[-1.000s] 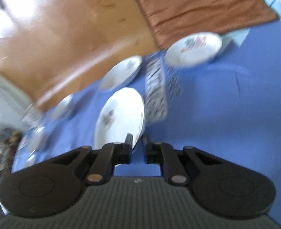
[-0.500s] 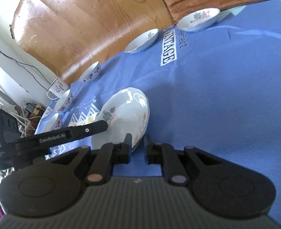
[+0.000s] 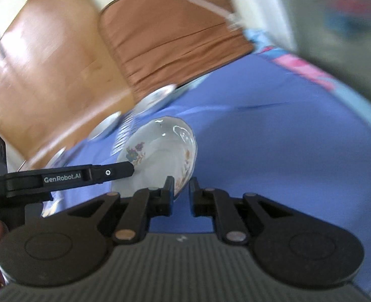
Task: Organize plates and bowls
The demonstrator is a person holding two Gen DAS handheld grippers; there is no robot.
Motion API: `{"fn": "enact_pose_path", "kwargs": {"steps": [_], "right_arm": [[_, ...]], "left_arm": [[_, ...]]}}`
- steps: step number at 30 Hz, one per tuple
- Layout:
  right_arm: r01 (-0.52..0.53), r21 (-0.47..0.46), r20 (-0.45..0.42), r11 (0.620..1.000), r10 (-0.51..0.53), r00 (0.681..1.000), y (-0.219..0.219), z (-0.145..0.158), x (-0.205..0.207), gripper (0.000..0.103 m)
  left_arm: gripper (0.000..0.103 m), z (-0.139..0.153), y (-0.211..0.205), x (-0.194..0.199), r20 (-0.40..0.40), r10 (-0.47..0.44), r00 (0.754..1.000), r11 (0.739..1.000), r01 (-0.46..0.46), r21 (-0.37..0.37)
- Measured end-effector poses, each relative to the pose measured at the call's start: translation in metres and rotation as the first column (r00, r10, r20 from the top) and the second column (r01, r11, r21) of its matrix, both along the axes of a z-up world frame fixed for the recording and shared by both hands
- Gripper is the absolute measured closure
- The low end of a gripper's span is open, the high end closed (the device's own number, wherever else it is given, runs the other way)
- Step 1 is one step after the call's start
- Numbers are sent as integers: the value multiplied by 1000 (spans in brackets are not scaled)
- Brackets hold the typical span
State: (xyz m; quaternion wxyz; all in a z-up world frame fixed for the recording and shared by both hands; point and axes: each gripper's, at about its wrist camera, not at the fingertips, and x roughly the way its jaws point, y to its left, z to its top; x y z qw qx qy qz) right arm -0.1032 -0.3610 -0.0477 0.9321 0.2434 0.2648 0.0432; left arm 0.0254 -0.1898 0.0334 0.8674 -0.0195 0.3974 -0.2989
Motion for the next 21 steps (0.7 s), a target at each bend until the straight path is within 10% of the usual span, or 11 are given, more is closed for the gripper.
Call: {"fn": "enact_pose_path", "kwargs": {"steps": [8,13,16,21], "right_arm": [[75,9,-26,997,-75,997,-33,-18,7,88],[114,-10,12,993,-114,993,-37,-16,6,81],[189,-86,57,978,-184,981,-32,-10,-3,60],[222,-109,132,969,-207,969,-30,3,-8,60]], "left_arm": [[87,-16,-38,12,-9,-10,1000,999,11,39],[69,-15,-43,12,14,-20,1000,999,19,47],[60,-3,-29,6,72,2,997,1000,-4,24],[60,9,27,9,119,110,987,994,-109,-15]]}}
